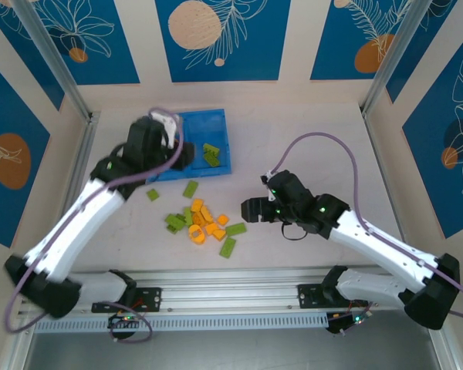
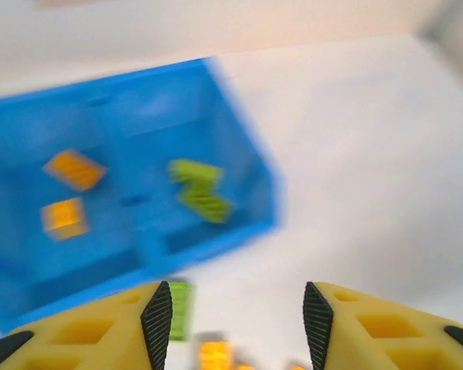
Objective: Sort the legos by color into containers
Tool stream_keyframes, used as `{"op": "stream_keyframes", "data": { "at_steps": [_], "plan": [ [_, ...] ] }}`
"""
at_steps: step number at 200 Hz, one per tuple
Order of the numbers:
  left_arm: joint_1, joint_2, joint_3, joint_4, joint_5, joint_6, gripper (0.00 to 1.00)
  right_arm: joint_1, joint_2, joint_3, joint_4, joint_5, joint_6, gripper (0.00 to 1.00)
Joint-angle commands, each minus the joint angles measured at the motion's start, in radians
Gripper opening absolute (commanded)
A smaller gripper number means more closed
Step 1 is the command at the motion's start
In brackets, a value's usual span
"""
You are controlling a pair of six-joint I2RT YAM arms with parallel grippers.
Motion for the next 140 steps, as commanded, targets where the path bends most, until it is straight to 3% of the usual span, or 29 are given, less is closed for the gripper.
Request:
{"op": "stream_keyframes", "data": {
  "at_steps": [1,28,51,72,102,140],
  "plan": [
    [-0.066,-0.117,-0.188,-0.026,0.19,0.195,0.58,0.009,0.073,0.011,0.007,0.003,-0.001,0.84],
    [-0.139,-0.296,-0.368,-0.068,0.328,0.371,0.67,0.018,0.207,0.047,-0.055,0.051,0.175,0.86],
    [-0.181,-0.404,-0.475,-0.125,0.334,0.556,0.73,0.026,0.307,0.058,-0.045,0.014,0.424,0.87],
    [-0.196,-0.474,-0.557,-0.102,0.349,0.637,0.8,0.027,0.409,0.089,-0.077,-0.027,0.684,0.88],
    [-0.2,-0.51,-0.617,-0.048,0.37,0.682,1.0,0.036,0.544,0.184,-0.176,-0.048,0.83,0.89],
    [-0.2,-0.511,-0.642,-0.056,0.335,0.704,1.0,0.034,0.695,0.263,-0.199,-0.135,0.886,0.9]
  ]
}}
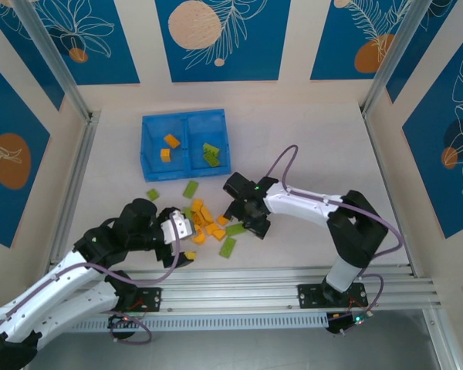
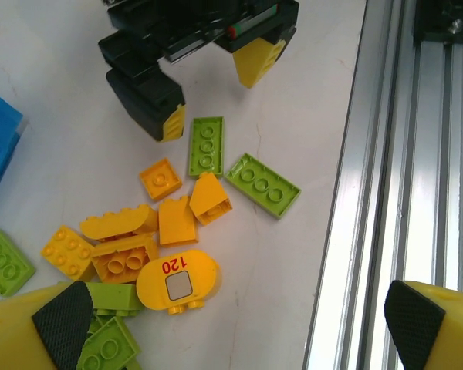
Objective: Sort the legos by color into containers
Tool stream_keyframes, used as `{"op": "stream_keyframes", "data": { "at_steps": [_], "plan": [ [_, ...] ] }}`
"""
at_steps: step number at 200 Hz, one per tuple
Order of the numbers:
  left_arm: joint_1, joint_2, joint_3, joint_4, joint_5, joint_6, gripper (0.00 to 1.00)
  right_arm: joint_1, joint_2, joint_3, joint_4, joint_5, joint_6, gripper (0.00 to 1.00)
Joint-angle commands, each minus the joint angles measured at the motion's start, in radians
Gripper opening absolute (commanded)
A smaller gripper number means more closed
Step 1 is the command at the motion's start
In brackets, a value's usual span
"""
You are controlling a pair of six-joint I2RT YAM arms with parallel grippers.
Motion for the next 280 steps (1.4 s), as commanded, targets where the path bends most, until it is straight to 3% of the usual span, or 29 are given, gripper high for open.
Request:
{"op": "stream_keyframes", "data": {
  "at_steps": [1,43,60,88,131,153,179,194,205,219,240,280],
  "plan": [
    [-0.011,-0.007,-0.023,0.023,0.011,0.052,1.0,0.007,0.078,0.056,-0.072,-0.06,0.122,0.9],
    [-0.011,-0.041,-0.053,0.04,0.011,0.041,1.0,0.009,0.168,0.096,-0.064,-0.045,0.151,0.87],
    [-0.011,-0.053,-0.059,0.041,0.008,0.039,1.0,0.009,0.194,0.105,-0.078,-0.034,0.159,0.78],
    [-0.011,-0.062,-0.063,0.044,-0.004,0.036,1.0,0.011,0.195,0.063,-0.079,-0.028,0.201,0.52],
    [-0.011,-0.08,-0.065,0.053,0.049,0.051,1.0,-0.002,0.099,-0.012,-0.086,0.052,0.205,0.34],
    [-0.011,-0.105,-0.07,0.065,0.075,0.062,1.0,-0.008,-0.003,-0.043,-0.074,0.135,0.154,0.3],
    [-0.011,-0.147,-0.078,0.087,0.06,0.063,1.0,0.025,-0.161,-0.051,0.061,0.274,-0.066,0.31],
    [-0.011,-0.176,-0.082,0.106,0.013,0.041,1.0,0.075,-0.226,-0.028,0.149,0.424,-0.251,0.31],
    [-0.011,-0.2,-0.084,0.128,-0.039,0.0,1.0,0.105,-0.251,-0.016,0.273,0.48,-0.462,0.31],
    [-0.01,-0.221,-0.076,0.148,-0.102,-0.059,1.0,0.111,-0.248,-0.005,0.45,0.465,-0.756,0.31],
    [-0.01,-0.218,-0.036,0.163,-0.254,-0.203,1.0,0.07,-0.154,0.099,0.515,0.422,-1.004,0.31],
    [-0.011,-0.155,0.048,0.079,-0.573,-0.445,1.0,-0.021,0.17,0.483,0.35,0.392,-1.176,0.32]
  ]
}}
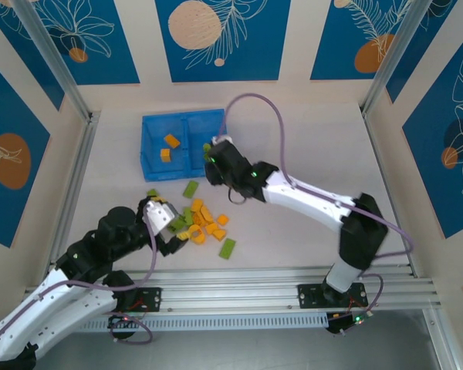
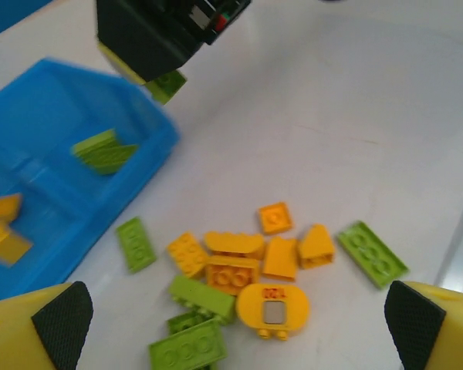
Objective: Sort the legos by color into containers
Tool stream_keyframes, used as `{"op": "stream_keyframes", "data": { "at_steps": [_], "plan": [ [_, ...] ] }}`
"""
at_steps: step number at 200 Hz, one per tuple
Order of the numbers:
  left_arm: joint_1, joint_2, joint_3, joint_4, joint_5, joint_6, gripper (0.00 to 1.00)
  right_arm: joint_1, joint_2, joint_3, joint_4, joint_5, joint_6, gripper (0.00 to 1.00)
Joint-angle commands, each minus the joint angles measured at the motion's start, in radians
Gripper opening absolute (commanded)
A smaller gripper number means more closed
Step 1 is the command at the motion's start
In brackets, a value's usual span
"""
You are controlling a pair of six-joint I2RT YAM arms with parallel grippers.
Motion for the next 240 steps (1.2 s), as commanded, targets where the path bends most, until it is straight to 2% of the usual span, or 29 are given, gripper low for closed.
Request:
{"op": "stream_keyframes", "data": {
  "at_steps": [1,40,61,80,103,123,158,175,219,240],
  "plan": [
    [-0.008,0.022,0.056,-0.033,-0.247,-0.188,1.0,-0.049,0.157,0.17,-0.042,0.021,-0.223,0.33],
    [-0.006,0.023,0.009,-0.042,-0.425,-0.39,1.0,-0.149,0.451,0.509,-0.184,-0.098,-0.162,0.33],
    [-0.006,0.024,-0.013,-0.056,-0.449,-0.53,1.0,-0.192,0.597,0.685,-0.252,-0.226,-0.126,0.34],
    [-0.006,0.028,-0.038,-0.05,-0.428,-0.623,1.0,-0.215,0.72,0.853,-0.333,-0.317,-0.077,0.36],
    [-0.006,0.041,-0.06,-0.061,-0.443,-0.71,1.0,-0.223,0.81,0.996,-0.392,-0.367,-0.033,0.46],
    [-0.002,0.083,-0.049,-0.107,-0.464,-0.793,1.0,-0.223,0.819,1.039,-0.408,-0.376,-0.018,0.55],
    [0.008,0.176,-0.011,-0.126,-0.463,-0.836,1.0,-0.232,0.742,1.039,-0.447,-0.384,-0.007,0.54],
    [0.022,0.202,-0.005,-0.095,-0.443,-0.84,1.0,-0.232,0.649,0.971,-0.442,-0.387,-0.008,0.54],
    [0.095,0.259,-0.001,-0.021,-0.354,-0.858,1.0,-0.223,0.276,0.63,-0.367,-0.441,-0.041,0.55],
    [0.196,0.295,-0.012,0.033,-0.28,-0.848,1.0,-0.202,0.037,0.397,-0.302,-0.487,-0.077,0.57]
  ]
}}
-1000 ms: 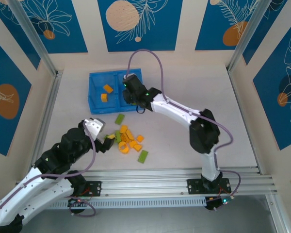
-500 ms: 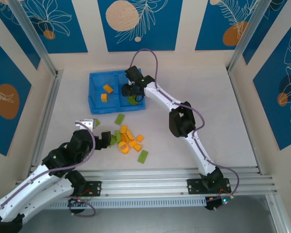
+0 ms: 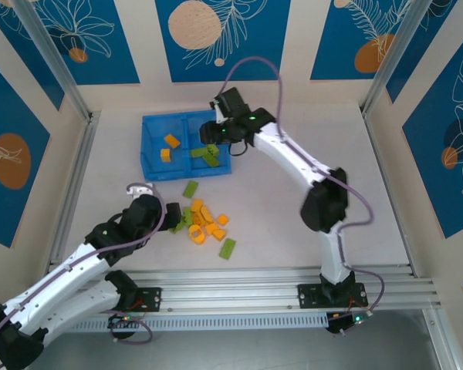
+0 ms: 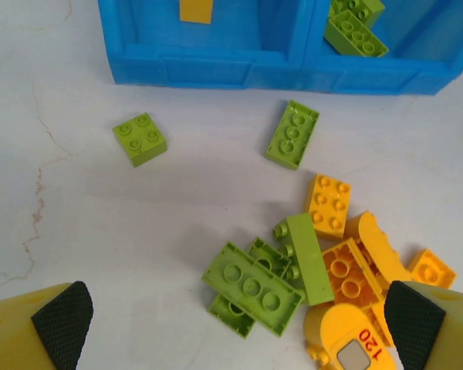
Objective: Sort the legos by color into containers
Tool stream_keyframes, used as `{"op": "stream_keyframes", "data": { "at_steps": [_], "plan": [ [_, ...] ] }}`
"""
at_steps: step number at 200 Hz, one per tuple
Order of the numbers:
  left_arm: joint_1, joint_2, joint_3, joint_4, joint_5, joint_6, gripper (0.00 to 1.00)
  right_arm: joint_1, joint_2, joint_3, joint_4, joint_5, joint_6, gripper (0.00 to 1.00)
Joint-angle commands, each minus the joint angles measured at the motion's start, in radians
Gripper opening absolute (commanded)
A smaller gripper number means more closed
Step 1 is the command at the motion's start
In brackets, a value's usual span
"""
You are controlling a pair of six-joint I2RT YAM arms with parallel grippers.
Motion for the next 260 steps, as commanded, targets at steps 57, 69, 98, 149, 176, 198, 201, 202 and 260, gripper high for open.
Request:
{"op": "stream_keyframes", "data": {
  "at_steps": [57,69,98,149,176,198,201,202,260],
  "plan": [
    [0.403,0.319,0.007,0.275,0.33,0.029,0.99,0.106,-0.877,-0.807,0.21,-0.144,-0.045,0.85],
    [0.443,0.406,0.021,0.322,0.364,0.033,0.99,0.106,-0.969,-0.889,0.199,-0.158,-0.02,0.88],
    [0.523,0.593,0.068,0.407,0.393,0.054,0.93,0.108,-1.14,-1.036,0.157,-0.14,0.034,0.92],
    [0.544,0.797,0.164,0.424,0.391,0.09,0.73,0.103,-1.26,-1.125,0.144,-0.1,0.08,0.93],
    [0.549,0.847,0.192,0.379,0.329,0.095,0.62,0.104,-1.256,-1.12,0.159,-0.105,0.083,0.93],
    [0.555,0.885,0.208,0.335,0.315,0.096,0.53,0.106,-1.248,-1.11,0.166,-0.113,0.089,0.93],
    [0.556,0.888,0.208,0.331,0.315,0.093,0.51,0.106,-1.247,-1.108,0.164,-0.115,0.09,0.93],
    [0.556,0.888,0.207,0.33,0.315,0.091,0.5,0.106,-1.247,-1.107,0.164,-0.115,0.09,0.93],
    [0.546,0.78,0.144,0.292,0.374,0.112,0.21,0.112,-1.219,-1.111,0.184,-0.134,0.116,0.93]
  ]
}}
